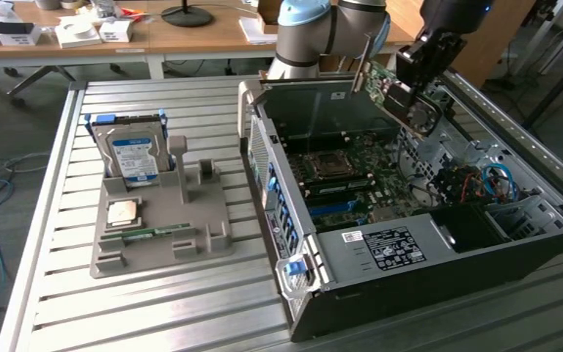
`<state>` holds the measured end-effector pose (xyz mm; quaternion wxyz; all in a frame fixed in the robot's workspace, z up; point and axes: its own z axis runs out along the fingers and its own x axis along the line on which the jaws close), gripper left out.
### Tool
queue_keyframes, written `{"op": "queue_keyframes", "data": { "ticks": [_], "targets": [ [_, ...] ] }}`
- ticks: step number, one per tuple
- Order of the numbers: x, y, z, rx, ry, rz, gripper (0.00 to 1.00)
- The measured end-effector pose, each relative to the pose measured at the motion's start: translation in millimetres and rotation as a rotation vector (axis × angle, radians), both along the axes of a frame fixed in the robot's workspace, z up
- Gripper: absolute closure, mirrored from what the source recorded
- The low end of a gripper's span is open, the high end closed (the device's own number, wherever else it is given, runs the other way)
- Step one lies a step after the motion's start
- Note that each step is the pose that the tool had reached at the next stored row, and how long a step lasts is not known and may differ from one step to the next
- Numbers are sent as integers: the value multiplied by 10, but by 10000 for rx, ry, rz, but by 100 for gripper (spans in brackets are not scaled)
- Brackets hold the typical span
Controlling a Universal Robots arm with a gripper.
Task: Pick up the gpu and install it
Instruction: 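Insert the gpu into the slot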
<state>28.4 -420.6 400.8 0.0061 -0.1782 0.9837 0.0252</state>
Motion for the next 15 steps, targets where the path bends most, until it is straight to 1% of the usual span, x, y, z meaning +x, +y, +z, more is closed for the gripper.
{"op": "queue_keyframes", "data": {
  "ticks": [15],
  "targets": [
    [0,0,-1,-14,0,2428,73]
  ]
}}
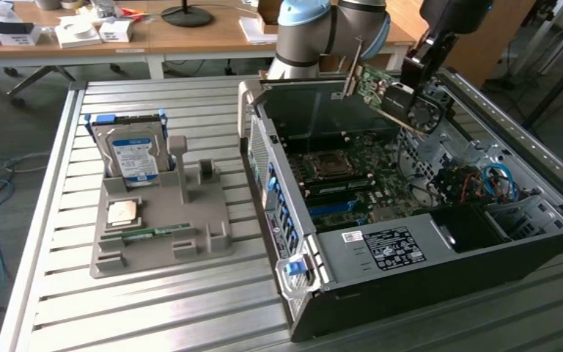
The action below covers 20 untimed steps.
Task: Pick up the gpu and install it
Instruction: 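Insert the gpu into the slot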
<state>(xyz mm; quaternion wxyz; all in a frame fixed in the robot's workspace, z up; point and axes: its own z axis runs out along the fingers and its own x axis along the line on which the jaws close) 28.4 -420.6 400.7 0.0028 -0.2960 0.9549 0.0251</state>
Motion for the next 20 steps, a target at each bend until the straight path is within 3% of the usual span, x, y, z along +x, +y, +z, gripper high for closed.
{"op": "queue_keyframes", "data": {
  "ticks": [20],
  "targets": [
    [0,0,0,-15,-1,3175,73]
  ]
}}
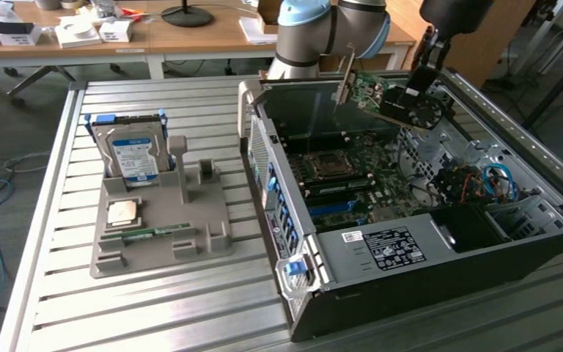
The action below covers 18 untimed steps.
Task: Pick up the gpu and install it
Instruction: 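Insert the gpu into the slot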
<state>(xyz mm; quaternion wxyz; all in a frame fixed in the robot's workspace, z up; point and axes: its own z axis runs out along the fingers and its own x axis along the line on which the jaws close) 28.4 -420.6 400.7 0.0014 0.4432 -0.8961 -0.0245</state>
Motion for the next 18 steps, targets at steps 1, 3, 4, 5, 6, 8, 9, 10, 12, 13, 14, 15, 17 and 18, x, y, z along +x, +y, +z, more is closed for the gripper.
{"op": "queue_keyframes", "data": {
  "ticks": [1,3,4,5,6,8,9,10,12,13,14,15,17,18],
  "targets": [
    [0,0,0,0,1,157,73],
    [0,0,0,-2,1,470,73],
    [0,0,0,-4,1,636,73],
    [0,0,0,-4,1,791,73],
    [0,0,0,-5,1,947,73],
    [0,0,0,-5,0,1260,73],
    [0,0,0,-7,1,1417,73],
    [0,0,0,-7,1,1573,73],
    [0,0,0,-8,0,1898,73],
    [0,0,0,-8,1,2054,73],
    [0,0,0,-9,1,2209,73],
    [0,0,0,-10,0,2364,73],
    [0,0,0,-11,0,2673,73],
    [0,0,0,-12,0,2836,73]
  ]
}}
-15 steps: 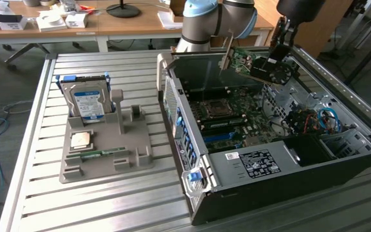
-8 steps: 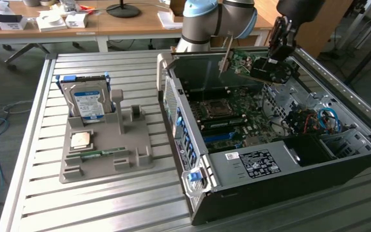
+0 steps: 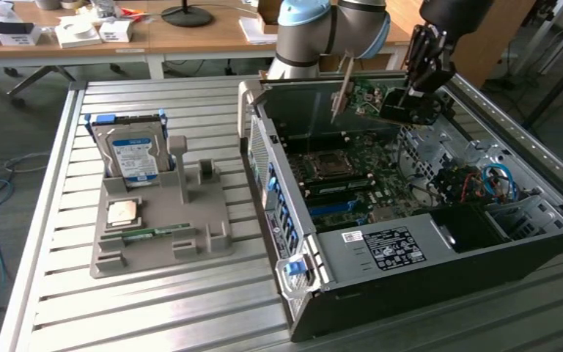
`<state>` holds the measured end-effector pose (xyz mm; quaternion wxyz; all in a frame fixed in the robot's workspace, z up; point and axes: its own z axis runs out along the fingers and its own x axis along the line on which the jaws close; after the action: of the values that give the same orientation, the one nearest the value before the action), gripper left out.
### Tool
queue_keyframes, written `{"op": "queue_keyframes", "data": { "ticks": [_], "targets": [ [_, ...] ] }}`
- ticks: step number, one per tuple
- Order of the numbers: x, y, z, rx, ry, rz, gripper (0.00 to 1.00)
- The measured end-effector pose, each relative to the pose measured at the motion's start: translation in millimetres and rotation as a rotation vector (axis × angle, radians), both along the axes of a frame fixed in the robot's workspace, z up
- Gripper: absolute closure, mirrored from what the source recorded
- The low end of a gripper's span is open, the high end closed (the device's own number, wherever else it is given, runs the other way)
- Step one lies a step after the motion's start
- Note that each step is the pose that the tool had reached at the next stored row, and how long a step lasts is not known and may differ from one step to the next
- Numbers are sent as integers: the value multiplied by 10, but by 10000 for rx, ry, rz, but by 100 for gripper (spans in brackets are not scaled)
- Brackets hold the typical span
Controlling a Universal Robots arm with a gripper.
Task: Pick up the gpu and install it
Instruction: 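Insert the gpu into the slot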
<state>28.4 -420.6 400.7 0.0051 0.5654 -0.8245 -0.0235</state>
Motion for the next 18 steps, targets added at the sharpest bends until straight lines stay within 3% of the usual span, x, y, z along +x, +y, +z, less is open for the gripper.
{"op": "queue_keyframes", "data": {
  "ticks": [18],
  "targets": [
    [0,0,0,-13,0,2757,73]
  ]
}}
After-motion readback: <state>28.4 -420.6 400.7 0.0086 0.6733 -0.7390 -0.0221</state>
